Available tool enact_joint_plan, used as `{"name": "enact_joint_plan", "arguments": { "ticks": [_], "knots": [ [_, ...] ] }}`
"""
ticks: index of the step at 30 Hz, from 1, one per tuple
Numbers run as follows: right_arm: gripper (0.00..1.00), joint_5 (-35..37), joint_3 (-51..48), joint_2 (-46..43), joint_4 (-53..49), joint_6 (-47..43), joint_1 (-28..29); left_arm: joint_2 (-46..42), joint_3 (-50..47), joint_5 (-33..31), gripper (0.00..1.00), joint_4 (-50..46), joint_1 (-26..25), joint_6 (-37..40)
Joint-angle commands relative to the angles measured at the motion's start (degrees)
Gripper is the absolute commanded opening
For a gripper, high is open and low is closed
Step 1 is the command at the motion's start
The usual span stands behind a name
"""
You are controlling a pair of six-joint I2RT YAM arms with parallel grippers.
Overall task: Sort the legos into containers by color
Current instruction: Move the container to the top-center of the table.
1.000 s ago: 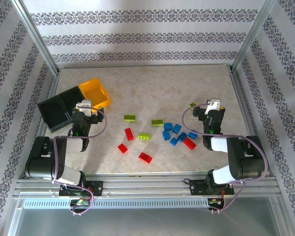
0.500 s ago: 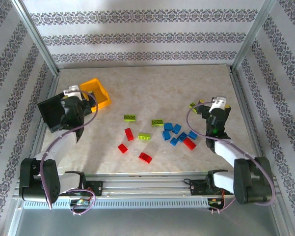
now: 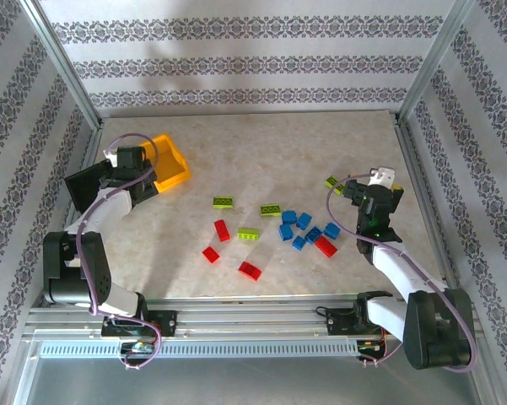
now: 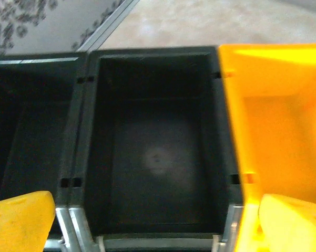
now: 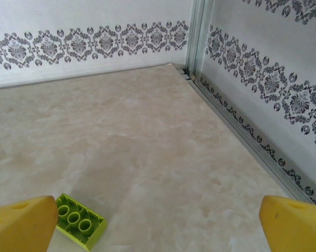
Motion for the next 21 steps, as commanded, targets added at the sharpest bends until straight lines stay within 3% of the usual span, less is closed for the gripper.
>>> {"name": "enact_joint_plan", "arguments": {
  "ticks": [1, 9, 21],
  "knots": [
    [0.98, 0.3, 2.7, 1.3, -1.9, 1.3, 0.6, 0.5, 2.1, -1.3, 0.99, -6.1, 2.7, -3.1],
    [0.98, -1.4, 4.2, 2.8, -3.5, 1.7, 0.7, 4.5, 2.3, 2.4, 0.99, -6.4, 7.8, -4.1],
    [0.98, 0.5, 4.3, 3.3, -3.0, 1.0, 0.7, 12.6, 5.8, 7.4, 0.59, -6.9, 8.4, -4.8]
  ]
}}
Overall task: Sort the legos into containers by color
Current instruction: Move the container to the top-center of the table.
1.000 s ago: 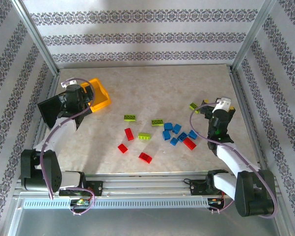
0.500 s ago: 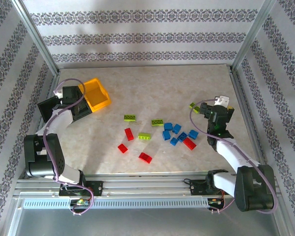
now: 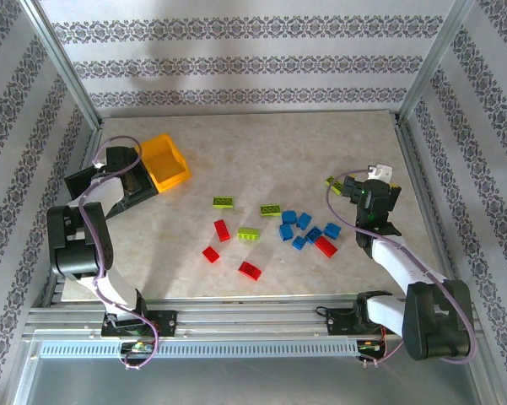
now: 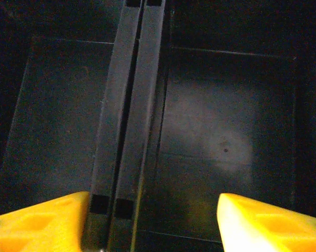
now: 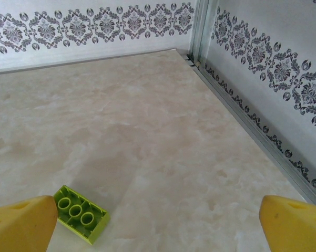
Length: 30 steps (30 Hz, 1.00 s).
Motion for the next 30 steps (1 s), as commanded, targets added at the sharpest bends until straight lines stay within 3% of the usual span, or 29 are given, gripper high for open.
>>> {"name": "enact_joint_plan", "arguments": {
  "ticks": [1, 7, 12, 20, 30],
  "knots": [
    [0.98, 1.9, 1.7, 0.8, 0.2, -0.3, 0.7, 1.2, 0.6, 3.5, 0.55, -0.8, 0.6, -1.8],
    [0.98, 4.8, 0.6, -0.2, 0.5, -0.3, 0.7, 3.5, -0.2, 7.1, 0.31, 0.3, 0.3, -2.3],
    [0.98, 5.2, -0.7, -2.6, 0.8, 0.2, 0.7, 3.4, 0.1, 6.7, 0.20, -0.9, -1.9, -0.4],
    [0.98, 4.8, -1.3, -3.4, 1.1, 0.6, 0.6, 2.3, -0.2, 6.5, 0.16, -1.9, -6.7, -2.7],
    [0.98, 4.7, -2.0, -5.5, 1.0, 1.1, 0.6, 8.6, 7.1, 3.0, 0.15, -6.1, -16.4, -3.7]
  ]
}}
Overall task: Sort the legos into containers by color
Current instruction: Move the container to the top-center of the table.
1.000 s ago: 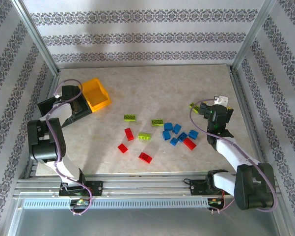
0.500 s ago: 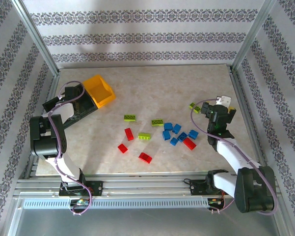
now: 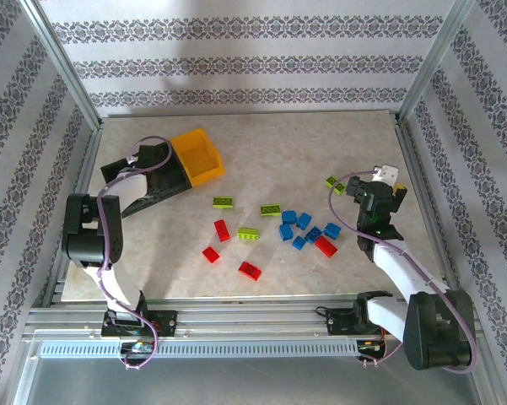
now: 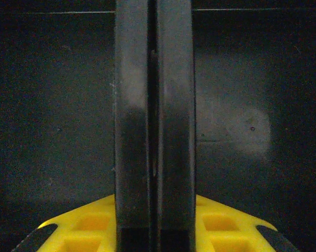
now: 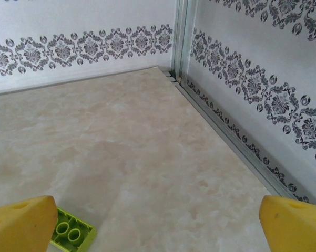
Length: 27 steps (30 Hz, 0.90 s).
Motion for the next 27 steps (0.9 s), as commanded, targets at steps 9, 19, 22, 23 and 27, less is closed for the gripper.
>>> {"name": "enact_joint_plan", "arguments": {
  "ticks": [9, 19, 22, 23, 27],
  "knots": [
    [0.98, 0.4, -0.7, -1.1, 0.5, 1.0, 0.6, 8.1, 8.3, -1.2, 0.15, -5.6, -12.8, -4.5],
    [0.98, -0.2, -0.4, -0.6, 0.4, 1.1, 0.6, 10.5, 11.9, -1.4, 0.17, -4.0, -20.4, -10.1],
    [0.98, -0.5, -0.3, -0.6, 0.3, 1.3, 0.6, 11.4, 12.7, -1.6, 0.17, -3.5, -22.3, -11.1],
    [0.98, -0.6, -0.3, -0.6, 0.3, 1.2, 0.6, 11.9, 13.3, -1.4, 0.17, -3.5, -22.7, -11.1],
    [0.99, -0.9, -0.3, -0.4, 0.3, 1.3, 0.6, 14.1, 15.9, -1.0, 0.17, -4.1, -24.2, -10.9]
  ]
}}
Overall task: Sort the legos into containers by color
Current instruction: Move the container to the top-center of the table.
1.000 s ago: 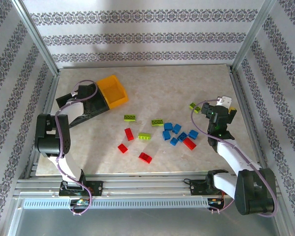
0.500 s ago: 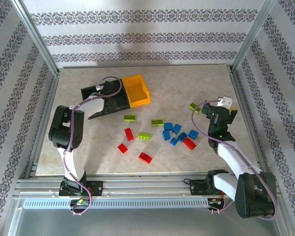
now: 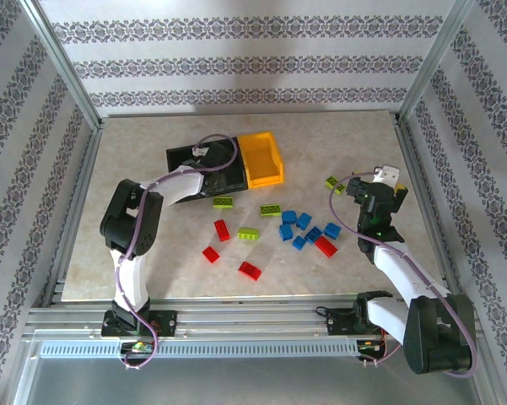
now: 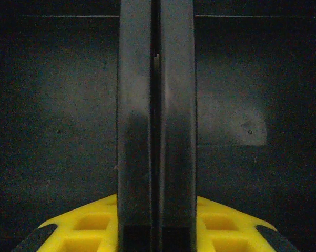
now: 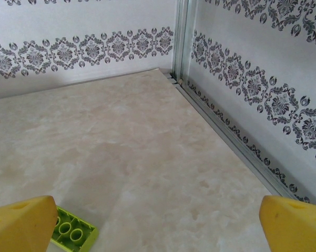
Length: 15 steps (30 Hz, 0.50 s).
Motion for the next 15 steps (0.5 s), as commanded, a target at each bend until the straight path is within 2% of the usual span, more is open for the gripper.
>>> {"name": "enact_joint_plan", "arguments": {
  "ticks": [1, 7, 12, 15],
  "knots": [
    [0.98, -0.6, 0.2, 0.3, 0.3, 1.1, 0.6, 3.8, 2.4, 3.0, 0.17, -1.4, -2.1, -2.7],
    [0.98, -0.7, 0.5, 0.7, 0.1, 1.0, 0.6, 7.0, 7.8, 3.1, 0.20, -3.5, -3.3, -2.0],
    [0.99, -0.9, 0.8, 1.1, 0.1, 0.9, 0.6, 7.4, 9.3, 3.0, 0.31, -3.0, -3.9, -2.1],
    [0.98, -1.4, 1.1, 1.6, 0.0, 0.9, 0.6, 7.2, 10.4, 2.7, 0.34, -3.5, -4.0, -1.5]
  ]
}}
